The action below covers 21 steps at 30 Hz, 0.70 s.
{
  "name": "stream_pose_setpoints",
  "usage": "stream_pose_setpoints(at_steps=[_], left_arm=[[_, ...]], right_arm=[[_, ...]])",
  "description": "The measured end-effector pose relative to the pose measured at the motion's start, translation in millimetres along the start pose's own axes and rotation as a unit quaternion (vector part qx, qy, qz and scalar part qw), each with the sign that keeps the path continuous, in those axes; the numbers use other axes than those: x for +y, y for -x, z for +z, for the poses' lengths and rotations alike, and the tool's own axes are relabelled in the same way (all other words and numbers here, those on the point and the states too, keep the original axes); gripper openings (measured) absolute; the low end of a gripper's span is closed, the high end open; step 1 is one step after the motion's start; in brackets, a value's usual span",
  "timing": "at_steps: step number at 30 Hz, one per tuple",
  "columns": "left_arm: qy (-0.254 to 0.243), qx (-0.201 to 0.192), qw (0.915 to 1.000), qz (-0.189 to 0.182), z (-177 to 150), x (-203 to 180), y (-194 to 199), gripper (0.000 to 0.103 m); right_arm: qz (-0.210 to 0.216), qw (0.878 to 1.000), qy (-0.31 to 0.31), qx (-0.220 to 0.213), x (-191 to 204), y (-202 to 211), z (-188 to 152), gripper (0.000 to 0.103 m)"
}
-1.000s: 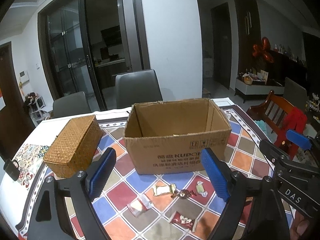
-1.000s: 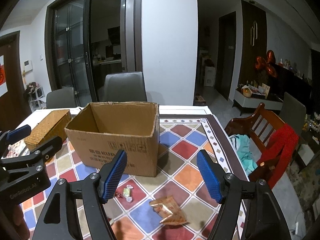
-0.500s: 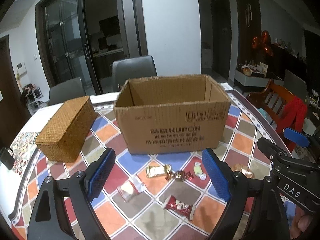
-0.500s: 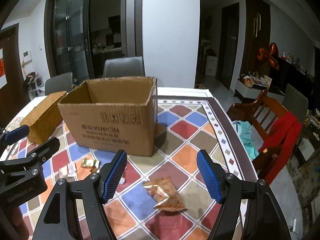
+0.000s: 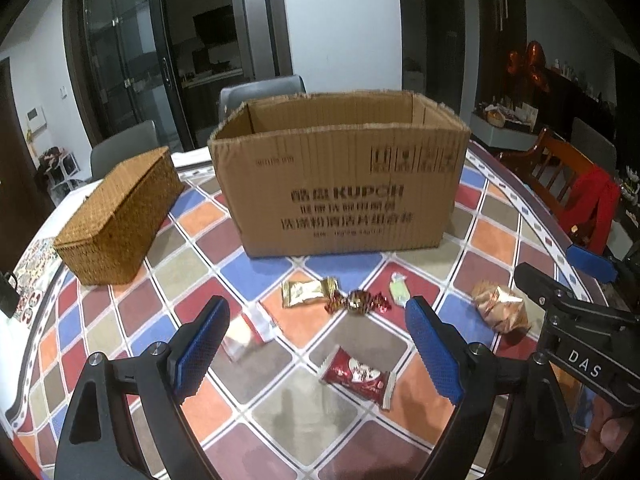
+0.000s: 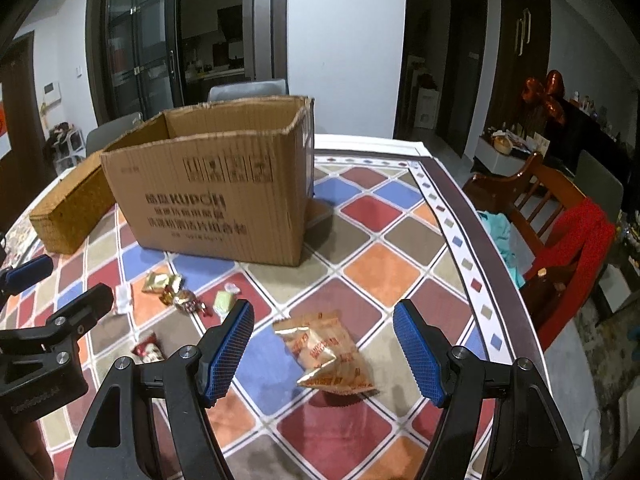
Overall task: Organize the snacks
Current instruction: 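Withdraw both open grippers from the box toward the remaining snacks, then grasp the red chocolate bar with the left gripper while the right grasps the biscuit bag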
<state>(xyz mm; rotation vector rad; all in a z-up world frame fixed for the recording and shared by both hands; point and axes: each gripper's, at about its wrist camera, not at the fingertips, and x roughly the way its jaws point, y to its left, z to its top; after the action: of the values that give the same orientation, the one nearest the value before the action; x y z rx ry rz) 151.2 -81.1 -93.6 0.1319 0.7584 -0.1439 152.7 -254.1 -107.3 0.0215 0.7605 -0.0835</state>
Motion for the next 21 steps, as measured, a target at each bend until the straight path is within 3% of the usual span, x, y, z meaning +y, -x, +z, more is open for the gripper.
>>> stream_pose_setpoints(at_steps=[21], left_arm=[[-0.009, 0.053, 0.9984, -0.016, -39.5, -4.4, -39.4, 0.090]], right_arm=[[0.004, 0.999, 0.022, 0.047, 2.1, -45.8, -25.8, 0.073]])
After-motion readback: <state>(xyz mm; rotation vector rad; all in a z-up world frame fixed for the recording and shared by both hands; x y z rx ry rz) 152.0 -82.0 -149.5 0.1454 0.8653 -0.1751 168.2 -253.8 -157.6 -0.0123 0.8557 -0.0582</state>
